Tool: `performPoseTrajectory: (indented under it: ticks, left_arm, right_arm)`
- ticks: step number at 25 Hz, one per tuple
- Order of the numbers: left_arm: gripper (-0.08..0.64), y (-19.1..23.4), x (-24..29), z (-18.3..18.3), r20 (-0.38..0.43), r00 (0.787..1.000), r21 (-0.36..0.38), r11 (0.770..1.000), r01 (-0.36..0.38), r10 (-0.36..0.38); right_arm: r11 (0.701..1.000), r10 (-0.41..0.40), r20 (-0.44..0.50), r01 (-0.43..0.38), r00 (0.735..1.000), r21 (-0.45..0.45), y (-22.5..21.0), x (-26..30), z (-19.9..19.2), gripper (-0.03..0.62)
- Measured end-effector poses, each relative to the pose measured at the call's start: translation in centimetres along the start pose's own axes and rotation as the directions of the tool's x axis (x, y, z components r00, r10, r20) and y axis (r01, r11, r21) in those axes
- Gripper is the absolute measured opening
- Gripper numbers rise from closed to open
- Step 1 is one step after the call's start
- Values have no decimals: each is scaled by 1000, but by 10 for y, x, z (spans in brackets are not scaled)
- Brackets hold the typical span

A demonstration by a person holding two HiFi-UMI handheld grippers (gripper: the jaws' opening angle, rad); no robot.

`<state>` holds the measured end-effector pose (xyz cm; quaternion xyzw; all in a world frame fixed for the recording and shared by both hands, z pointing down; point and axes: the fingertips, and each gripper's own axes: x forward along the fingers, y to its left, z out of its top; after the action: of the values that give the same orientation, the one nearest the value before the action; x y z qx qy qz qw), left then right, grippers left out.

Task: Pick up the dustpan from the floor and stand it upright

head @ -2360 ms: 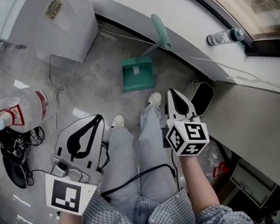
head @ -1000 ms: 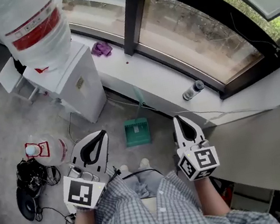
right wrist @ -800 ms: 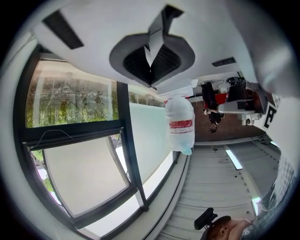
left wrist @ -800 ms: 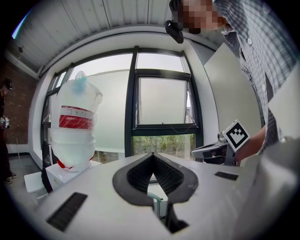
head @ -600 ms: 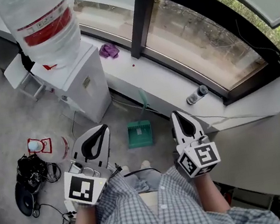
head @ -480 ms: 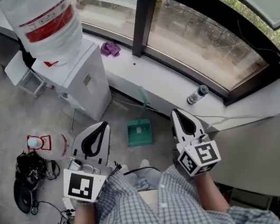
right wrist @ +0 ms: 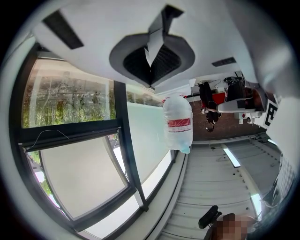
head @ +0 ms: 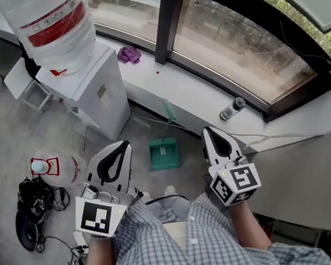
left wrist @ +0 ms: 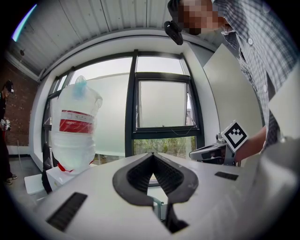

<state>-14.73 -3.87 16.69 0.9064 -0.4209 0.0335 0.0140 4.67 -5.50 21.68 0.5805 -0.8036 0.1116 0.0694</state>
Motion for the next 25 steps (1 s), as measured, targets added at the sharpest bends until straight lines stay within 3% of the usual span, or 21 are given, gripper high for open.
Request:
performPoseTrajectory:
  ticks: [25]
  left_arm:
    - [6,-9,-3,-4,-12,1000,-16,1000,13,-13]
  right_arm:
    - [1000,0,-18,0,1000,-15,3,-5,-7,6]
